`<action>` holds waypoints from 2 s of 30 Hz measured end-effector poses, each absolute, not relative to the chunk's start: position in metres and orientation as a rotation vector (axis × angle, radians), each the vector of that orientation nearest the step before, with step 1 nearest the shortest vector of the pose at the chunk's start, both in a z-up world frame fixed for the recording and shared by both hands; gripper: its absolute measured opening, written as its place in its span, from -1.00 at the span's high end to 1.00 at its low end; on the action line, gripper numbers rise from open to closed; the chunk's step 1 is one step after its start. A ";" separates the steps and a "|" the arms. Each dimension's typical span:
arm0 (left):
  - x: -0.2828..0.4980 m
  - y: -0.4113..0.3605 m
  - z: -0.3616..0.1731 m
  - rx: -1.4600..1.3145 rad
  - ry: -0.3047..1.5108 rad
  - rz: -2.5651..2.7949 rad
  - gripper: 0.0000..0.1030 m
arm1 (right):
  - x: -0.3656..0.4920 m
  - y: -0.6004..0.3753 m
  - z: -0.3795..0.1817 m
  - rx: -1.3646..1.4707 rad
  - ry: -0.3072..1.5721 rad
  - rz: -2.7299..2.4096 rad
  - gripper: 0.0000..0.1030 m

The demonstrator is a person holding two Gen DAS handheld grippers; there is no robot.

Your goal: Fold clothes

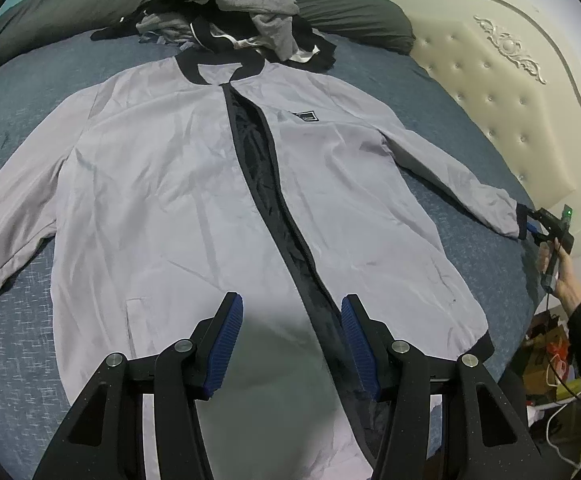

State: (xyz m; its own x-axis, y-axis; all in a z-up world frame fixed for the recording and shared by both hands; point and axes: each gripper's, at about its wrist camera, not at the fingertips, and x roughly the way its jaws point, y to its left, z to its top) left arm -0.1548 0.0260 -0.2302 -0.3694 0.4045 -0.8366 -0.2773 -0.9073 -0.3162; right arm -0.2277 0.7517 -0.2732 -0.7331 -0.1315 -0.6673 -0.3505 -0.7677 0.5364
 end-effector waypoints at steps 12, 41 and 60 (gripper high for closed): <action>-0.157 0.026 -0.231 -1.457 -0.170 2.299 -0.08 | -0.222 0.755 -0.281 -1.147 1.014 2.585 -0.05; -0.163 0.042 -0.260 -1.527 -0.143 2.247 -0.08 | -0.285 0.737 -0.265 -1.228 0.429 2.506 0.39; -0.181 0.112 -0.327 -1.621 -0.260 2.063 0.33 | -0.221 0.595 -0.228 -1.504 0.399 2.878 0.38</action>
